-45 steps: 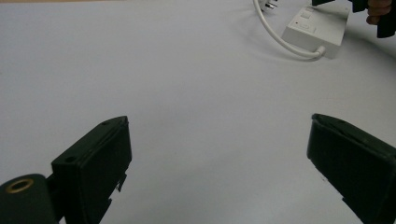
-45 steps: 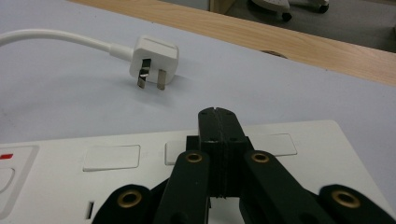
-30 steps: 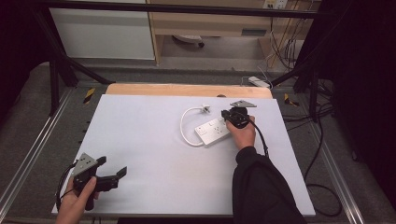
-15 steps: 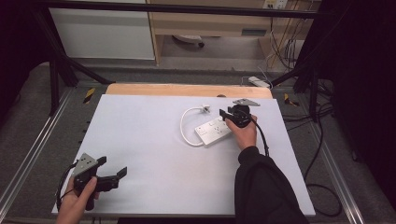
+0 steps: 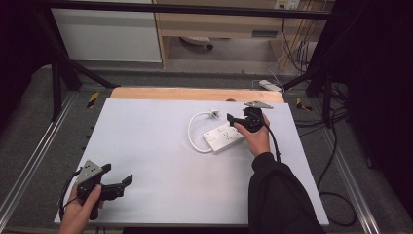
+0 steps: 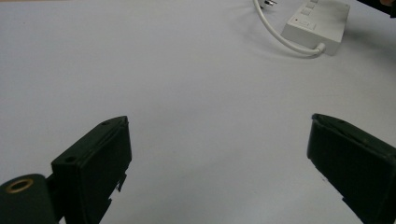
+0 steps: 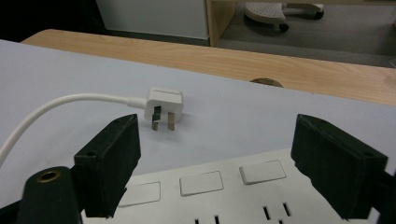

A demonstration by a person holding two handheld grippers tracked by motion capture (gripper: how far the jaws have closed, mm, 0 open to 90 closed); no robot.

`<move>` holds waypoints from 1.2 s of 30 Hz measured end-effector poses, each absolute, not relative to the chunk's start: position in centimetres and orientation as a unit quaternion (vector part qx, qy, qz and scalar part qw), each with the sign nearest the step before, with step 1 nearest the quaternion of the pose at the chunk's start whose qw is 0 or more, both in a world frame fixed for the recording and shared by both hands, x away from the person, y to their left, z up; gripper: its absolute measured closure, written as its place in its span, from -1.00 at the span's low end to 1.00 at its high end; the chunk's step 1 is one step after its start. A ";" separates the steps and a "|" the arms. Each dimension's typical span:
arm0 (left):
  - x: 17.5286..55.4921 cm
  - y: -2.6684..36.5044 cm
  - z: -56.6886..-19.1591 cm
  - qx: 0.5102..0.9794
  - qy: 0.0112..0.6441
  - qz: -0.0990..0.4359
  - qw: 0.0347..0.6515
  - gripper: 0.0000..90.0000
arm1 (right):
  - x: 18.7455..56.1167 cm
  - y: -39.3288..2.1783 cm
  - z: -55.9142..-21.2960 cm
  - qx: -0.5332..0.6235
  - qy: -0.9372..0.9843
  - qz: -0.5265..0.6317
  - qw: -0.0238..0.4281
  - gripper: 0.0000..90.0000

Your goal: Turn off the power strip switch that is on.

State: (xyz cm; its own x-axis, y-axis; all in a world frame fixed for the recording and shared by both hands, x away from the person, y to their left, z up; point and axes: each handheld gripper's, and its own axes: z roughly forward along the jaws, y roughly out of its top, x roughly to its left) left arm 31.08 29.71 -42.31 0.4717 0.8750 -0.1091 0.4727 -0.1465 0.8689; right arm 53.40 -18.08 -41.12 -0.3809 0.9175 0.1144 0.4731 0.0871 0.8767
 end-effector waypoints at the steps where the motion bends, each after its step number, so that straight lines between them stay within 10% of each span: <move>1: 31.1 29.7 -42.3 0.725 0.465 0.219 0.459 -0.86 | 53.4 -18.0 -41.0 0.500 0.696 0.453 0.247 -0.71; 36: 31.1 29.6 -42.4 0.726 0.464 0.220 0.457 -0.86 | 50.9 -19.2 -37.5 0.467 0.691 0.492 0.249 -0.91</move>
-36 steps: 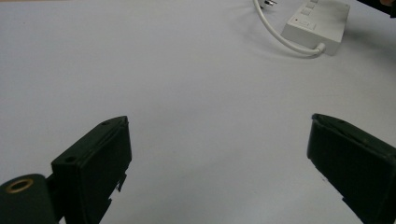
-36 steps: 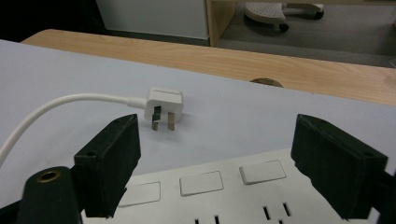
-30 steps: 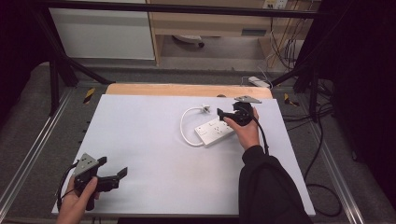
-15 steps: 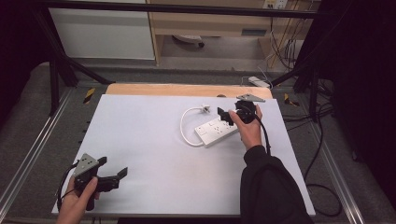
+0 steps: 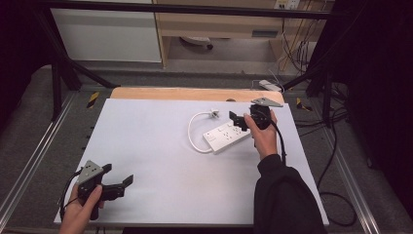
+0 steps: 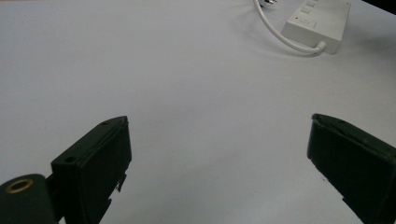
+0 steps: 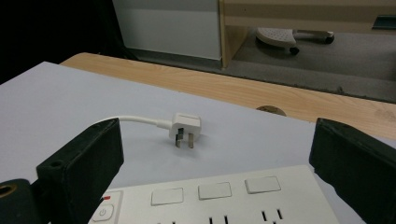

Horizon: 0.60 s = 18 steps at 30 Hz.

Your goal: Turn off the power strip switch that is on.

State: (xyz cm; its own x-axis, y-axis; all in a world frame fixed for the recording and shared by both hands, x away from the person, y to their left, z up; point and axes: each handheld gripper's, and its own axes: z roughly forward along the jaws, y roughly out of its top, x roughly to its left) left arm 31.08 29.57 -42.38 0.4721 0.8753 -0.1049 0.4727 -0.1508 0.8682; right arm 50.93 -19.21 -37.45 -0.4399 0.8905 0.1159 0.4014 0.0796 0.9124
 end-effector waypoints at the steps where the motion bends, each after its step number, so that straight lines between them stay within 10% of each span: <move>1: 31.1 29.6 -42.4 0.726 0.464 0.220 0.457 -0.86 | 50.6 -19.4 -37.2 0.468 0.690 0.493 0.249 -0.89; 18: 31.0 29.6 -42.4 0.724 0.466 0.224 0.456 -0.86 | 47.6 -22.1 -36.6 0.466 0.685 0.499 0.253 -0.90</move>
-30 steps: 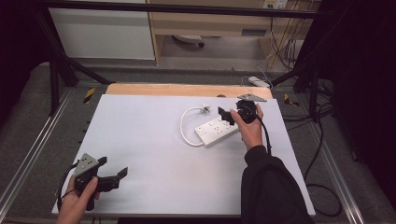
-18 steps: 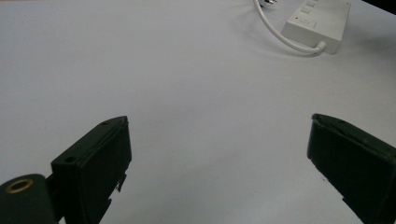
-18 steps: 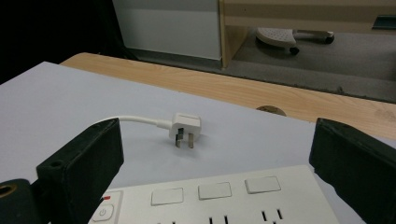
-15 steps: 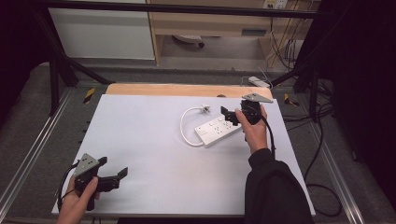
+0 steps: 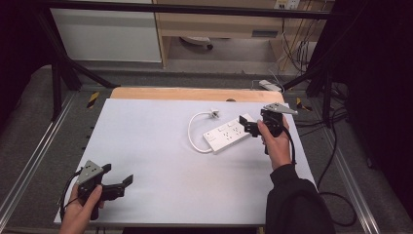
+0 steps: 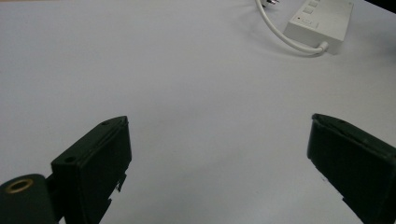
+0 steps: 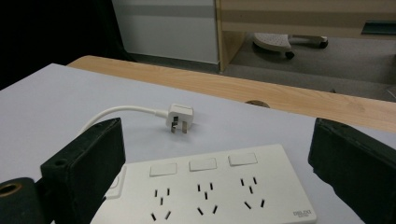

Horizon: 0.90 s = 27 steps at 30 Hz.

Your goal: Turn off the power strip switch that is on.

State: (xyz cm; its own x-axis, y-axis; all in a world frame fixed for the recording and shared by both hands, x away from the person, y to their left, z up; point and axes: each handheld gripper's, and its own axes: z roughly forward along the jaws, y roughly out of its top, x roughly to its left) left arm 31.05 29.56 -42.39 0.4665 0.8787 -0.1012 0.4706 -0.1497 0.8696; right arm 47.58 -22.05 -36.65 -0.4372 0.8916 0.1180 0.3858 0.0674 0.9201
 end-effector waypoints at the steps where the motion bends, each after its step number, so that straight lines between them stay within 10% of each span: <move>1: 31.0 29.6 -42.4 0.725 0.466 0.223 0.456 -0.86 | 47.6 -22.1 -36.6 0.466 0.685 0.499 0.253 -0.90; 27: 30.9 29.9 -42.2 0.713 0.476 0.233 0.459 -0.86 | 41.2 -24.3 -36.2 0.441 0.683 0.519 0.265 -0.93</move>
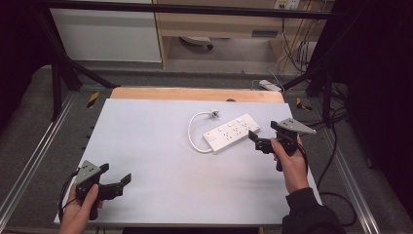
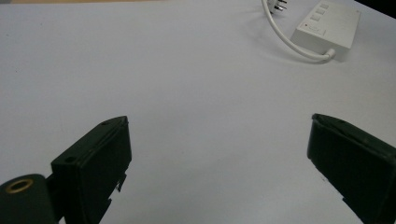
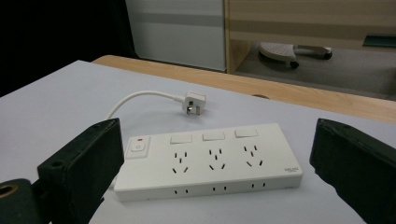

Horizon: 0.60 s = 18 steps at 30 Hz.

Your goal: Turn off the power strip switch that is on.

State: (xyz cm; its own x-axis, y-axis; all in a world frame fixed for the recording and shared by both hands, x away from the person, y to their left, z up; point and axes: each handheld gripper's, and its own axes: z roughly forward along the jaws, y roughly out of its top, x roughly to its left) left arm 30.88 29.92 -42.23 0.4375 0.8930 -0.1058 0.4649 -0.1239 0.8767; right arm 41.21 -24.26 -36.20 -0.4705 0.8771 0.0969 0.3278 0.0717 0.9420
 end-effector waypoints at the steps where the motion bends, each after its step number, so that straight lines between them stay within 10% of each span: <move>1: 30.8 29.9 -42.2 0.712 0.477 0.233 0.460 -0.86 | 41.0 -24.3 -36.2 0.440 0.682 0.519 0.268 -0.93; 18: 30.9 30.1 -42.3 0.708 0.482 0.233 0.460 -0.86 | 38.0 -26.5 -37.4 0.437 0.665 0.524 0.303 -0.95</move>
